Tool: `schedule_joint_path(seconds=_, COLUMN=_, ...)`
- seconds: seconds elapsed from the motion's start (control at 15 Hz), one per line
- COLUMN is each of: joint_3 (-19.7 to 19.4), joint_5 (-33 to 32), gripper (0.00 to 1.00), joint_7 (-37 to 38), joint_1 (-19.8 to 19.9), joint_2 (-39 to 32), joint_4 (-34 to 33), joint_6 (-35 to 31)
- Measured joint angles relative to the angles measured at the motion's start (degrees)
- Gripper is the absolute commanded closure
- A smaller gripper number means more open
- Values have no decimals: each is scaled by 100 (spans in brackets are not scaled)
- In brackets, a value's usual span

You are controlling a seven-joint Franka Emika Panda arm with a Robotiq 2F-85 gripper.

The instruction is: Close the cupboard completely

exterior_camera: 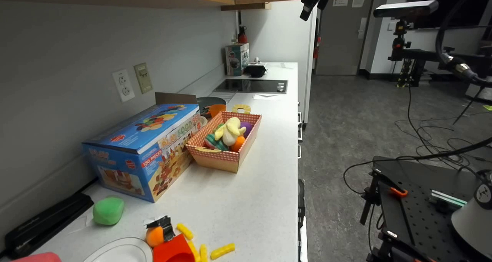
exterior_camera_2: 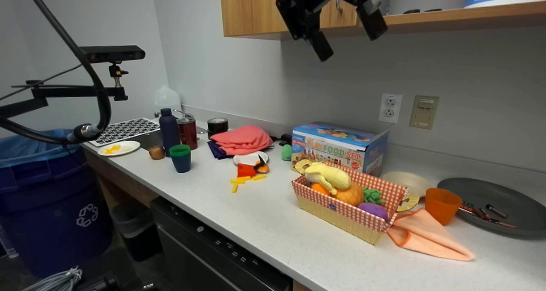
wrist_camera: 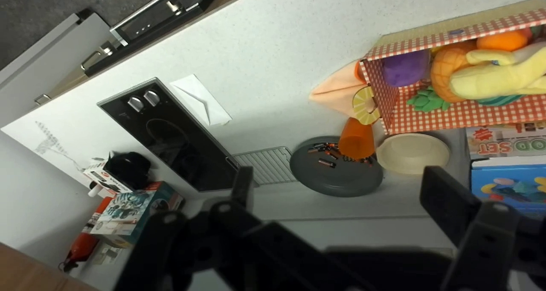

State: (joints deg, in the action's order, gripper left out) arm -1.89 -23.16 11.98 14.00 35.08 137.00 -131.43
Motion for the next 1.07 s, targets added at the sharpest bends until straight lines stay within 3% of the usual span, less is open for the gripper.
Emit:
schedule_joint_path(seconds=0.33, joint_3=-549, joint_5=4, gripper=0, joint_7=-252, joint_1=315, joint_2=640, joint_4=-70, joint_6=161)
schedule_joint_path(seconds=1.07, joint_3=-529, joint_5=10, gripper=0, joint_7=-270, joint_1=316, joint_2=702, joint_4=-24, joint_6=196)
